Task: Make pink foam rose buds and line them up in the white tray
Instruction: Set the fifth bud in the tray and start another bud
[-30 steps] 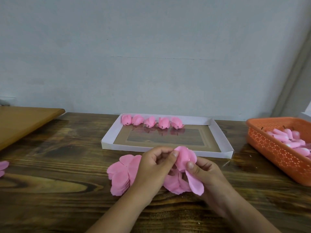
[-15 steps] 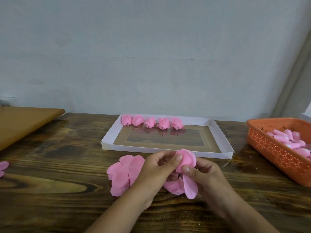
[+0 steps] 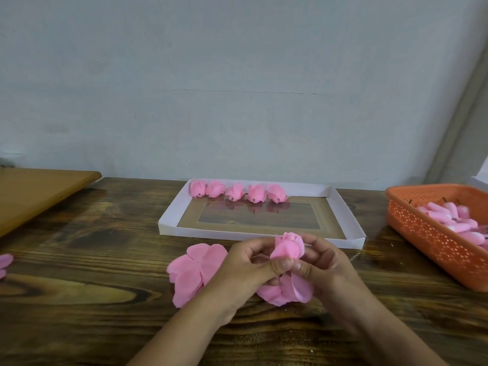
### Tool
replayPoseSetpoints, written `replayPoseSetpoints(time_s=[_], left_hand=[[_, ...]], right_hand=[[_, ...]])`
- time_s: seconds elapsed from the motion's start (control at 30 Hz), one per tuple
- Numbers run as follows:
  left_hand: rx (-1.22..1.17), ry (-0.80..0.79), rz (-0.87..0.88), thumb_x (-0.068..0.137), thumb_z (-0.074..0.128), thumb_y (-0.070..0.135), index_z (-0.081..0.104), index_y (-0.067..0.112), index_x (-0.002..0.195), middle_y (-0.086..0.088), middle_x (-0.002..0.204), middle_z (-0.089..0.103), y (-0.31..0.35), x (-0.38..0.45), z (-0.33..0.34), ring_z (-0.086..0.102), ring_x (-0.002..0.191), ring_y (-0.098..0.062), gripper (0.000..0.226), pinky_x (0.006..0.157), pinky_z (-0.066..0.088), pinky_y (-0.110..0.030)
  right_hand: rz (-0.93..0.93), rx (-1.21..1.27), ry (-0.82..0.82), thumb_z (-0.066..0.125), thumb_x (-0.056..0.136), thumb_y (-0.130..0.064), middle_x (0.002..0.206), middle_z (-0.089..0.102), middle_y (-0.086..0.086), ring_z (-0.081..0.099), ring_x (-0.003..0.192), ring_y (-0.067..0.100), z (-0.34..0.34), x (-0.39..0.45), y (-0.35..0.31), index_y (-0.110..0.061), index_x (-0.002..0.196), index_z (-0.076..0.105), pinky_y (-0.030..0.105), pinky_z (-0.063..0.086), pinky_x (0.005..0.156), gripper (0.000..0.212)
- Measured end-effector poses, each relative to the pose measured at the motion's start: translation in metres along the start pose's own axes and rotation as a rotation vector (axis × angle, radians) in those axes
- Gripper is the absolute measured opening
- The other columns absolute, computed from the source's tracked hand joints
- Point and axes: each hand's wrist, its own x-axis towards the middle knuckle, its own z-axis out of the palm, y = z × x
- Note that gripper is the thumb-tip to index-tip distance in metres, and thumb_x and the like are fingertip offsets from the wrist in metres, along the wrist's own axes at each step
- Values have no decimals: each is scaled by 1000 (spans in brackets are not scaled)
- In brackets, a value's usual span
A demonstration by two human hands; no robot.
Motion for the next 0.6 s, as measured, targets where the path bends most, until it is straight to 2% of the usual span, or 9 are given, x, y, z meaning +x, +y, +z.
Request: replayPoseSetpoints(time_s=[0.07,0.23,0.3,0.47,0.6], left_hand=[[14,10,21,74,85,37,79,28,109,-2,100,79,-1,1,0,70,80,-8,37,71,56,-19],[38,139,109,66,89,38,77,36,100,2,104,78,-4,3,0,73,95,-15,36,73,60,-25],[19,184,147,62,89,38,76,36,94,1,99,79,-4,4,1,74,88,-13,35,68,59,-24],[-42,204,159,58,90,31,65,15,107,-7,95,79,-5,6,1,76,84,-19,58,63,59,-24],[-36,224,152,61,88,27,71,6,96,-7,86,79,-8,6,2,74,73,-14,45,63,58,-21]], right_hand=[[4,-11,-8,85,74,-17,112,73,23,71,101,43,0,0,-1,-19,121,69,46,60,81,49],[-24,-8,-16,80,76,-23,118,72,18,70,110,36,-1,0,-2,-20,121,70,39,59,85,46],[-31,-30,-15,80,76,-25,117,73,18,70,110,35,-1,0,-2,-18,119,73,37,58,85,44],[-36,-80,-14,83,75,-33,114,74,16,70,109,34,-1,-1,-1,-18,115,75,37,59,82,43],[-64,-94,-8,80,76,-28,115,74,13,71,108,29,-1,-1,-2,-20,117,75,35,59,82,42]])
